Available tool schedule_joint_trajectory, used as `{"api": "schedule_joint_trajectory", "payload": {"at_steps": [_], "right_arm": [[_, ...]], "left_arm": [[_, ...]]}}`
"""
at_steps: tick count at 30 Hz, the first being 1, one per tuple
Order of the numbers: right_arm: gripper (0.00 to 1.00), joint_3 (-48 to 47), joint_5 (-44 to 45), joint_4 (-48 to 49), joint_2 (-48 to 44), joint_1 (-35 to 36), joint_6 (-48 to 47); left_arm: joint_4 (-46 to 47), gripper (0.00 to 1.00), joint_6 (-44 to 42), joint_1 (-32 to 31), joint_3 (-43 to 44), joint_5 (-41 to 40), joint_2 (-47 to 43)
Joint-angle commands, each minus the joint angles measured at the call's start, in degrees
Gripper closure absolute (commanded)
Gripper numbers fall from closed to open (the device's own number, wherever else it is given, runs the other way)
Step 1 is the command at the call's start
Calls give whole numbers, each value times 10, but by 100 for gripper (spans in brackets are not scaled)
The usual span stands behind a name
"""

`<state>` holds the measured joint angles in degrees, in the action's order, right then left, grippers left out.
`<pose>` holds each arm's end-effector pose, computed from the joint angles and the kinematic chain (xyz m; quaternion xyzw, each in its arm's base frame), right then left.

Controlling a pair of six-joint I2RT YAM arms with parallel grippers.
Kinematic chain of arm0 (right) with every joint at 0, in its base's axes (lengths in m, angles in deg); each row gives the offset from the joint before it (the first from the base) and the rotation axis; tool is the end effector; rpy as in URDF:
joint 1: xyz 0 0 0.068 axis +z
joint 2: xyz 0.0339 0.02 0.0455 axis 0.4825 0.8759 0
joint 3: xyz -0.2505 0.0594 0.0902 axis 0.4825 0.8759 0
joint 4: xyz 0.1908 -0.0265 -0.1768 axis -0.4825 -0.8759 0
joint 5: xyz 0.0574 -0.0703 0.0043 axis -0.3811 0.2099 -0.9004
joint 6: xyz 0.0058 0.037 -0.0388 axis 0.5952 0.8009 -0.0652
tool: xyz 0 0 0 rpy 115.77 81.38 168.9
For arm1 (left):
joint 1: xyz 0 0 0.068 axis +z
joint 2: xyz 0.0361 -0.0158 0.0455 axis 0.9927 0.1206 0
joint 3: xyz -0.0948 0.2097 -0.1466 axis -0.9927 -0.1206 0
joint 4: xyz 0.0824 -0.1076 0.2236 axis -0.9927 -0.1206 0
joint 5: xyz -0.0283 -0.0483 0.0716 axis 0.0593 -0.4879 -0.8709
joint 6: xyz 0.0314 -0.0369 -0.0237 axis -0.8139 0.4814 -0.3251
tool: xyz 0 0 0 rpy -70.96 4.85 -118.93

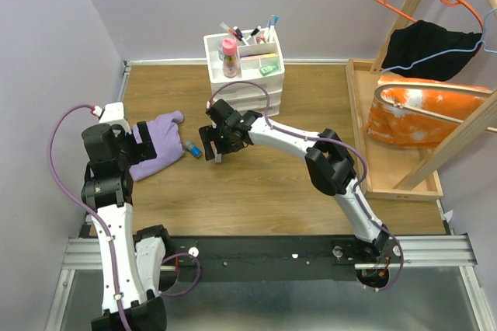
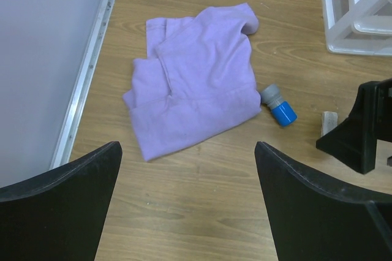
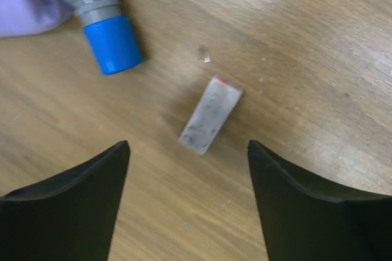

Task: Sort the stationery into containers
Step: Pick up the stationery from the center of the board.

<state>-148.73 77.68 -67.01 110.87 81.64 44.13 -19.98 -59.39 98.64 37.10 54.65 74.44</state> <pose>0.3043 0.4045 0.1944 -0.2273 0.9256 0.2156 0.2124 0.1407 0.0353 0.3415 -0.1077 0.8491 0.0135 0.5170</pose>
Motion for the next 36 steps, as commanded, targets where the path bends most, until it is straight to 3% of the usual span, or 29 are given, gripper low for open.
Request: {"api": "schedule_joint_trajectory", "payload": {"at_steps": [1,10,11,12,15,19,23,28,36], "right_arm": [[19,-30,59,-28,37,4,48],[48,-63,111,-26,94,24,40],[56,-65,117,-24,99,26,34],[72,-66,125,-24,105,27,30],[99,-50,149,-28,111,34,9],[99,16,145,-14,44,35,-27],[99,72,126,31,-88,28,-82],[99,124,123,119,-265,0,-115],[99,89,218,202,-313,-78,-200]], "left_arm": [[-25,1,-19,2,11,-19,-15],[-21,1,-14,-25,7,-38,-13],[-20,1,-12,-27,8,-41,-11],[-20,1,-11,-30,9,-43,-9],[-21,1,-11,-41,16,-45,-2],[-19,1,-23,-53,22,-52,2],[-16,1,-46,-68,20,-44,0],[-9,1,-67,-80,6,27,5],[9,1,-48,-88,-12,104,15]]}}
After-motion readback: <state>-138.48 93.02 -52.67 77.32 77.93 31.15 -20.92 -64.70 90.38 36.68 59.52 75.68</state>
